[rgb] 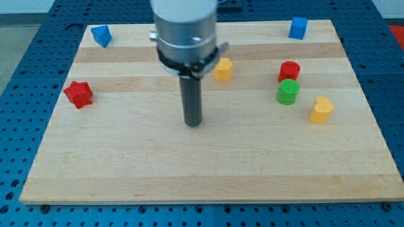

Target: Move the yellow hexagon to right side of the red circle

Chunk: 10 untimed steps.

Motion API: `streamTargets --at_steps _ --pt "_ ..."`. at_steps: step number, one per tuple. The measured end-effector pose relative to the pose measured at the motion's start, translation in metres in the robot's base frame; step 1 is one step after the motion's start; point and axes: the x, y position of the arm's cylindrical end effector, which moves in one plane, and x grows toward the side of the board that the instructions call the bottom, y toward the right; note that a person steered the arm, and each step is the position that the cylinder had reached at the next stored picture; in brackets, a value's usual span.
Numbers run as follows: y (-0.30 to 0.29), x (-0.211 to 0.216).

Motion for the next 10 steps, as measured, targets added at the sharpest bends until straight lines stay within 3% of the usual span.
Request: streamTargets --at_steps 1,4,7,8,10 --pt "-0.003 -0.049" --pt "0.081 -0.108" --pt "0.054 -0.11" --pt "0.056 -0.134" --pt "0.141 -0.152"
